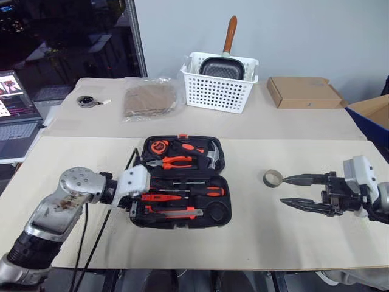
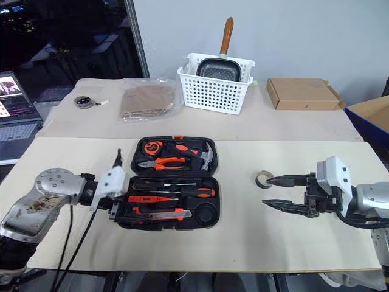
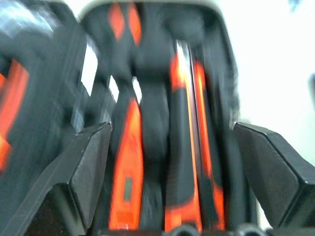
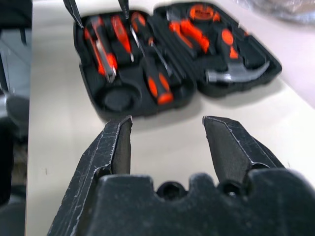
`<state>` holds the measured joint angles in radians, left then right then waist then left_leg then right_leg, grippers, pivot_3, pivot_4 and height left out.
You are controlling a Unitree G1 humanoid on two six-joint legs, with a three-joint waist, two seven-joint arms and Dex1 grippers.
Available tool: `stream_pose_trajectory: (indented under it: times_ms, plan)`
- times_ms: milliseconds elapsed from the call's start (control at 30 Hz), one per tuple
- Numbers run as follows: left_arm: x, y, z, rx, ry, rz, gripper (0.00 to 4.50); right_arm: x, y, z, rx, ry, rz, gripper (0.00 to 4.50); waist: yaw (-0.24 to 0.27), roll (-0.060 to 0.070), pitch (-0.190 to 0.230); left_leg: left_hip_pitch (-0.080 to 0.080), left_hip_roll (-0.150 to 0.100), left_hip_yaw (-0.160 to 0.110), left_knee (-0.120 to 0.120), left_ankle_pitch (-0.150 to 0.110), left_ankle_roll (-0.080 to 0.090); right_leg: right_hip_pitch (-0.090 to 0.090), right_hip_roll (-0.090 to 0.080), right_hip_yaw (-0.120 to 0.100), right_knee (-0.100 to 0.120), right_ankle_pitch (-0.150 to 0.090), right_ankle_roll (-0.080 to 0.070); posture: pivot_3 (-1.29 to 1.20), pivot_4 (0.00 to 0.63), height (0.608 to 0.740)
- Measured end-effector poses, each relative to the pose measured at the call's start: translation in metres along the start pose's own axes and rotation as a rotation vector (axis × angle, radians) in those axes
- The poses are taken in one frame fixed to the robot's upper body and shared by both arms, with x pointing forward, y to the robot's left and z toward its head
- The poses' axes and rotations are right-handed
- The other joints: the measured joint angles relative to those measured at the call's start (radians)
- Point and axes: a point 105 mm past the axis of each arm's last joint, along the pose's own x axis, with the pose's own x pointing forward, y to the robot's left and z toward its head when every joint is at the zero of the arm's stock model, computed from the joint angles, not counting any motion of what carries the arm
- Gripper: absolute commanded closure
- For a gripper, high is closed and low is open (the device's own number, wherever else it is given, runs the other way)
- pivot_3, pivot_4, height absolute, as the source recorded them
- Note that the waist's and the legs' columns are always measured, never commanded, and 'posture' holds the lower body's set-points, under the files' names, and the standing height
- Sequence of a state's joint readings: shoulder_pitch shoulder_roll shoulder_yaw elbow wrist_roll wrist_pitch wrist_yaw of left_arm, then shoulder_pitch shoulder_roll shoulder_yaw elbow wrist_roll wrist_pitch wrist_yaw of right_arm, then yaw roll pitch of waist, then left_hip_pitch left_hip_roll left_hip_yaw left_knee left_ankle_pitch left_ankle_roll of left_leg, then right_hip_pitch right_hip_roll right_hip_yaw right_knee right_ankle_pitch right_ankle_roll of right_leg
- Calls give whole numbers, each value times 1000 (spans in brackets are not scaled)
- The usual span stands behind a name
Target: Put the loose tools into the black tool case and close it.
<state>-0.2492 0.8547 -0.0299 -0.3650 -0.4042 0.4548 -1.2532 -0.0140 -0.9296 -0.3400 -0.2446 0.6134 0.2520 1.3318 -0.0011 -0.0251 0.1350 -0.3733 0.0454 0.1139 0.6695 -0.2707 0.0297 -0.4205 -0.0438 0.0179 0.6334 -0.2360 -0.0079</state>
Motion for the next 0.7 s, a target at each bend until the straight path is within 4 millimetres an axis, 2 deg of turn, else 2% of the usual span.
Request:
stream_pose_trajectory:
  times_ms: [67,233,300,333,467,700]
  plan:
    - [6,-9,6,-26,-71,-3,1602,2,-1,3,-9,-9,-2,1810,-1,1,-1,1,0,0,0,0,0,1,0,1,0,0,0,0,150,740]
    - [30,-26,-15,-120,-93,-2,3526,6,1,6,1,-26,16,1810,4,1,-1,2,0,0,0,0,0,1,1,0,1,0,0,0,150,740]
    - [36,-27,-19,-125,-106,18,4247,5,1,7,11,-26,22,1810,5,1,-1,2,0,0,0,0,-1,1,0,1,1,0,0,0,150,740]
    - [38,-25,-21,-135,-115,30,4413,5,2,7,13,-25,25,1810,7,1,-1,2,0,0,0,0,-1,1,0,1,1,0,0,0,150,740]
    - [42,-25,-41,-229,-122,65,4413,4,4,7,18,-14,37,1810,6,1,-1,1,0,0,0,0,0,1,1,1,0,0,0,0,150,740]
    - [40,-30,-52,-301,-126,74,4413,-4,8,5,28,10,31,1810,5,8,-5,4,0,0,-1,0,0,3,0,2,0,0,0,0,150,740]
